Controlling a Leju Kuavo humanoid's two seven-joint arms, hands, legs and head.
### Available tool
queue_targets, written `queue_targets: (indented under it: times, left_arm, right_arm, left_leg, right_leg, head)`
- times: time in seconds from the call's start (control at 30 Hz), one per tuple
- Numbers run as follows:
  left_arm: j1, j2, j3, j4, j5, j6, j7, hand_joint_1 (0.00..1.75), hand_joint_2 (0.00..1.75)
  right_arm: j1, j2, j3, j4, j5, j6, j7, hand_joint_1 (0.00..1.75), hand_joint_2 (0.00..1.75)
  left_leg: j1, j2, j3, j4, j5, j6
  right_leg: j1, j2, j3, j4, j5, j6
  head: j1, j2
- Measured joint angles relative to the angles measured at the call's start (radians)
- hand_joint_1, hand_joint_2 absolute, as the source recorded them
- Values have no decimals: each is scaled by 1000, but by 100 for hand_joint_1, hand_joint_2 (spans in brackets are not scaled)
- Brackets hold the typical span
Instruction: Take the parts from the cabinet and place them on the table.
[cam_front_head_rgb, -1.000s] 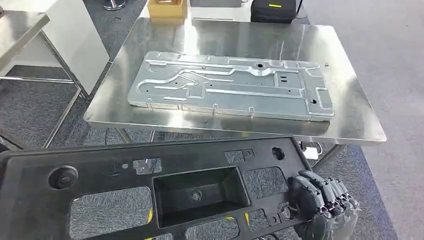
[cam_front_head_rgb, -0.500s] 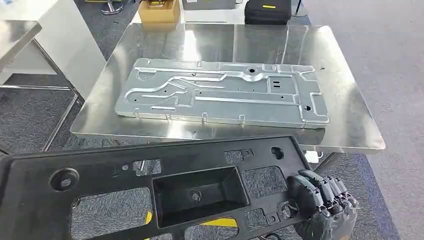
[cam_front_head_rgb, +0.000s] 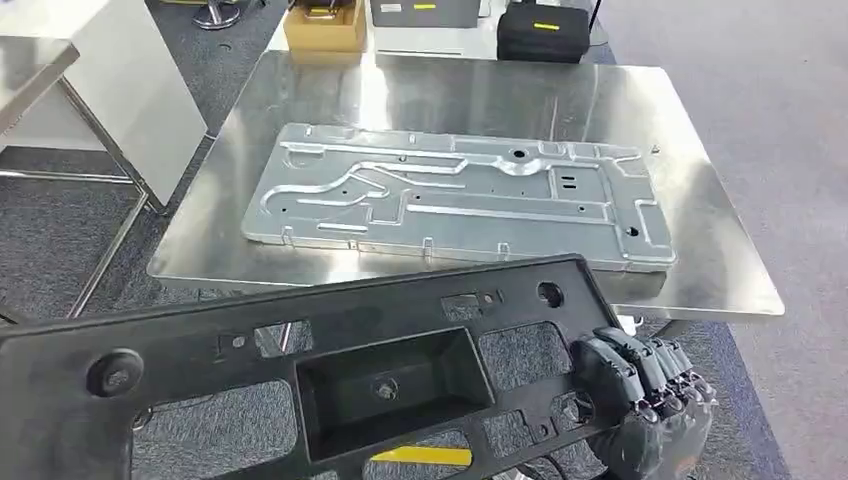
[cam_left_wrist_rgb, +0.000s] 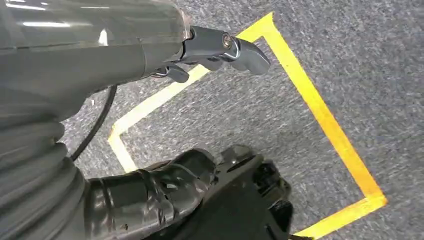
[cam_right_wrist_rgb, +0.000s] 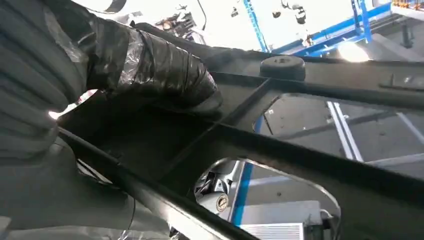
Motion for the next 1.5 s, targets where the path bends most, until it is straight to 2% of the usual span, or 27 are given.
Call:
queue_targets:
  times: [0.03, 0.07, 0.13, 0.17, 0.2, 0.27, 0.37, 0.4, 0.5, 0.53, 0.57, 0.63, 0.67, 0.73, 0.77, 0.87, 0.93, 1.0, 1.03, 1.07, 1.17, 1.3, 1.33, 1.37, 1.4, 1.43, 1.5]
  left_arm:
    - [1, 0, 0, 0, 0, 0, 0, 0, 175]
    - [2, 0, -1, 0, -2, 0, 1, 0, 175]
    - [2, -1, -4, 0, -5, -1, 2, 0, 175]
    - [3, -3, -7, 0, -8, -3, 3, 0, 175]
    - [-2, -5, -10, 0, -11, -7, 5, 0, 175]
    - [-6, -5, -14, 0, -16, -12, 10, 0, 175]
    - [-11, -5, -19, 0, -22, -17, 13, 0, 175]
    - [-14, -6, -21, 0, -24, -17, 13, 0, 175]
    - [-18, -6, -30, 1, -32, -22, 20, 0, 175]
    - [-16, -6, -34, 0, -34, -25, 21, 0, 175]
    - [-15, -6, -36, 0, -34, -28, 21, 0, 175]
    - [-16, -6, -40, 0, -35, -32, 23, 0, 175]
    - [-16, -6, -42, 1, -35, -33, 23, 0, 175]
    - [-21, -6, -43, 2, -38, -34, 24, 0, 175]
    - [-22, -7, -45, 1, -38, -34, 25, 0, 175]
    - [-22, -7, -45, 1, -31, -26, 32, 0, 175]
    - [-26, -8, -45, 1, -30, -16, 37, 0, 175]
    - [-29, -8, -44, 1, -29, -14, 41, 0, 175]
    - [-29, -8, -44, 1, -30, -14, 41, 0, 175]
    - [-28, -8, -44, 1, -29, -14, 42, 0, 175]
    - [-26, -9, -44, 1, -30, -14, 42, 0, 175]
    - [-32, -11, -44, 2, -29, -13, 43, 0, 175]
    - [-32, -11, -45, 2, -30, -11, 43, 0, 175]
    - [-32, -11, -45, 2, -30, -5, 43, 0, 175]
    - [-32, -11, -45, 2, -30, 3, 43, 0, 175]
    - [-32, -11, -45, 2, -31, 8, 44, 0, 175]
    - [-32, -11, -46, 2, -31, 7, 44, 0, 175]
  right_arm:
    - [0, -1, 0, 2, 0, 0, 0, 175, 175]
    - [-3, -2, 0, 5, 0, 0, 0, 175, 175]
    - [-12, -6, 0, 8, -2, 0, 0, 175, 175]
    - [-21, -8, 0, 11, -3, 0, 0, 175, 175]
    - [-34, -13, 0, 21, -3, 0, 0, 175, 175]
    - [-55, -19, 0, 31, -3, 0, 15, 175, 175]
    - [-113, -40, -1, 65, 8, 0, 61, 175, 175]
    - [-132, -50, -1, 74, 16, 0, 82, 175, 175]
    - [-188, -83, -1, 110, 38, 0, 149, 175, 175]
    - [-203, -95, -1, 123, 42, 0, 165, 175, 175]
    - [-215, -106, -1, 134, 44, 0, 179, 175, 175]
    - [-243, -128, -1, 158, 58, 0, 207, 175, 175]
    - [-256, -136, -1, 167, 64, 0, 218, 175, 175]
    - [-278, -153, -1, 185, 71, 2, 235, 175, 175]
    - [-286, -161, -1, 194, 75, 3, 245, 175, 175]
    - [-305, -185, 0, 213, 81, 3, 267, 175, 175]
    - [-311, -196, 0, 221, 81, 2, 272, 175, 175]
    - [-312, -203, 0, 230, 81, 3, 273, 175, 175]
    - [-312, -207, 0, 233, 81, 2, 273, 175, 175]
    - [-312, -208, 0, 236, 81, 3, 273, 175, 175]
    - [-314, -215, 0, 243, 82, 3, 273, 175, 175]
    - [-324, -218, 0, 249, 82, 3, 274, 175, 175]
    - [-323, -219, 0, 249, 82, 3, 274, 175, 175]
    - [-323, -221, 0, 249, 81, 2, 275, 175, 175]
    - [-322, -222, 0, 249, 81, 2, 278, 175, 175]
    - [-322, -222, 0, 249, 81, 2, 279, 175, 175]
    - [-322, -222, 0, 252, 77, 2, 281, 175, 175]
  left_leg:
    - [-1, 0, 4, 0, -4, 0]
    - [-2, -2, 10, 0, -9, -1]
    - [-2, -3, 30, 0, -22, -6]
    - [-1, -2, 30, -1, -29, -8]
    - [-1, -2, 35, -1, -31, -13]
    - [-2, 0, 37, 1, -33, -25]
    - [1, -1, 37, 29, -45, -38]
    - [1, -1, 11, 75, -58, -42]
    - [10, 0, -130, 284, -136, -56]
    - [13, 0, -159, 309, -133, -59]
    - [17, 0, -164, 289, -103, -61]
    - [24, 0, -125, 141, 12, -65]
    - [27, 1, -102, 62, 72, -64]
    - [16, 4, -97, 22, 33, -54]
    - [12, 2, -94, 26, 61, -42]
    - [13, 0, -78, 15, 58, -23]
    - [12, 0, -67, 11, 48, -9]
    - [9, 0, -59, 11, 37, -2]
    - [6, -2, -53, 11, 31, -1]
    - [5, -3, -43, 11, 24, -2]
    - [4, -7, -5, 12, -2, -5]
    - [1, -8, -12, 10, -11, -24]
    - [1, -5, -9, 7, -13, -28]
    - [-2, -5, -9, 9, -24, -35]
    - [0, -4, -9, 29, -35, -39]
    - [1, -3, -36, 82, -64, -43]
    - [6, -3, -128, 248, -130, -50]
  right_leg:
    - [0, 0, -14, 6, 14, -1]
    - [1, 0, -5, -32, 52, -3]
    - [7, 0, 53, -185, 163, -15]
    - [12, -2, 74, -247, 188, -23]
    - [22, -4, 65, -250, 149, -27]
    - [24, -2, 73, -280, 171, -37]
    - [15, 1, 105, -302, 166, -49]
    - [14, 0, 112, -306, 163, -54]
    - [15, -2, 125, -307, 148, -58]
    - [14, -1, 133, -307, 141, -57]
    - [13, 0, 143, -307, 133, -55]
    - [12, 1, 171, -307, 115, -47]
    - [11, 1, 179, -307, 105, -42]
    - [13, 2, 181, -301, 96, -29]
    - [10, 0, 183, -302, 91, -21]
    - [3, -2, 187, -293, 70, -4]
    - [4, -2, 130, -185, 28, -1]
    - [4, -2, 25, -24, -14, 2]
    - [4, -2, -12, 16, -9, 2]
    - [4, -2, -26, 8, 22, 0]
    - [9, -2, 41, -213, 200, -15]
    - [23, -1, 64, -274, 176, -28]
    - [23, 1, 65, -277, 175, -30]
    - [8, 1, 77, -292, 177, -35]
    - [10, 1, 87, -299, 175, -38]
    - [9, -2, 92, -300, 174, -44]
    - [10, -4, 96, -300, 168, -50]
  head:
    - [0, 0]
    - [0, 0]
    - [0, 0]
    - [0, 0]
    - [0, 0]
    - [-1, 0]
    - [-1, 0]
    - [-2, 0]
    - [-1, 0]
    - [-2, 0]
    - [-1, 0]
    - [-2, 0]
    - [-1, 0]
    - [-2, 0]
    - [1, 0]
    - [0, 0]
    - [0, 0]
    - [0, 0]
    - [-1, 0]
    - [-1, 0]
    - [0, 0]
    - [-1, 0]
    - [1, 0]
    - [-1, 0]
    - [1, 0]
    - [-2, 0]
    - [-2, 0]
